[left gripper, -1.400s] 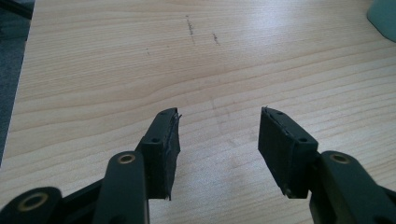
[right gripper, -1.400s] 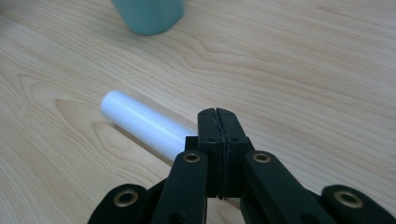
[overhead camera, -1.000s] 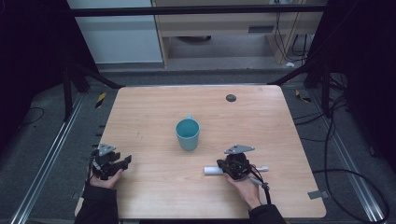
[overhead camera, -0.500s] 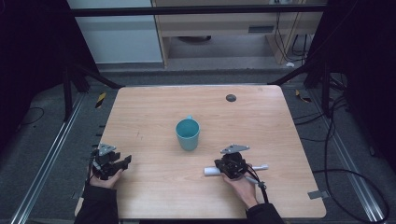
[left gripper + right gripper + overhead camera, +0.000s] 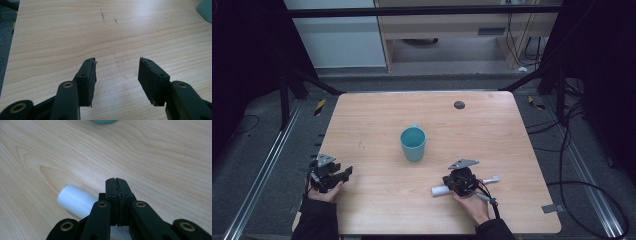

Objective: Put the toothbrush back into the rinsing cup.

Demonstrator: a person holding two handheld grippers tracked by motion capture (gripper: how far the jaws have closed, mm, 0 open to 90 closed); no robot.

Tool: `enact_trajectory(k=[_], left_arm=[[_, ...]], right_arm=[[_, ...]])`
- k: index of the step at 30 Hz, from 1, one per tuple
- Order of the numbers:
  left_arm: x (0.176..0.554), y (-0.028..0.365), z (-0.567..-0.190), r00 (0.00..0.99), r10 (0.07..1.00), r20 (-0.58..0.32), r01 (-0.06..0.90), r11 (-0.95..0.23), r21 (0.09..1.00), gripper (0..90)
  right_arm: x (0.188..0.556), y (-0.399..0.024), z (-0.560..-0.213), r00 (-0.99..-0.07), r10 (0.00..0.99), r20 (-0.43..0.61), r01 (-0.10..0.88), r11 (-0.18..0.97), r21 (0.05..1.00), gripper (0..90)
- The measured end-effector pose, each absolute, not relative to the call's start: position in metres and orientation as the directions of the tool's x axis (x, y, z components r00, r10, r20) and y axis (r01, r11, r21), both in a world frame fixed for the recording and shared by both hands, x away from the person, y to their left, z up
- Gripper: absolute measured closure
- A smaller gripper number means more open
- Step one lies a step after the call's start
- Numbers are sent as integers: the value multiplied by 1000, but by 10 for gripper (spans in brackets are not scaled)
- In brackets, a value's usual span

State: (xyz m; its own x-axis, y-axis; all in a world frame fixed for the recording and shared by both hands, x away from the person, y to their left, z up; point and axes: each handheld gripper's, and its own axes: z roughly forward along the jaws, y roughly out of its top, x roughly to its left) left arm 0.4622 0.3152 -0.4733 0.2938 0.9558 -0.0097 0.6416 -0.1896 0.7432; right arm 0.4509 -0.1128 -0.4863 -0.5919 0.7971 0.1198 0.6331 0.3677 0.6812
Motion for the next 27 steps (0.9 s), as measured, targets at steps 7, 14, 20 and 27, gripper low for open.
enact_trajectory(k=[7, 14, 20, 27], left_arm=[[462, 315, -473, 294, 956, -10, 641, -190, 743, 479], [462, 315, -473, 296, 955, -9, 641, -191, 743, 479], [462, 315, -473, 296, 955, -12, 641, -189, 744, 479], [462, 315, -473, 298, 955, -10, 642, -192, 742, 479]], right_arm=[[445, -120, -484, -603, 790, 115, 631, 383, 674, 883], [441, -121, -482, -614, 781, 116, 628, 393, 671, 880], [441, -135, -475, -586, 803, 113, 626, 360, 691, 883], [447, -165, -465, -499, 862, 88, 636, 296, 712, 895]])
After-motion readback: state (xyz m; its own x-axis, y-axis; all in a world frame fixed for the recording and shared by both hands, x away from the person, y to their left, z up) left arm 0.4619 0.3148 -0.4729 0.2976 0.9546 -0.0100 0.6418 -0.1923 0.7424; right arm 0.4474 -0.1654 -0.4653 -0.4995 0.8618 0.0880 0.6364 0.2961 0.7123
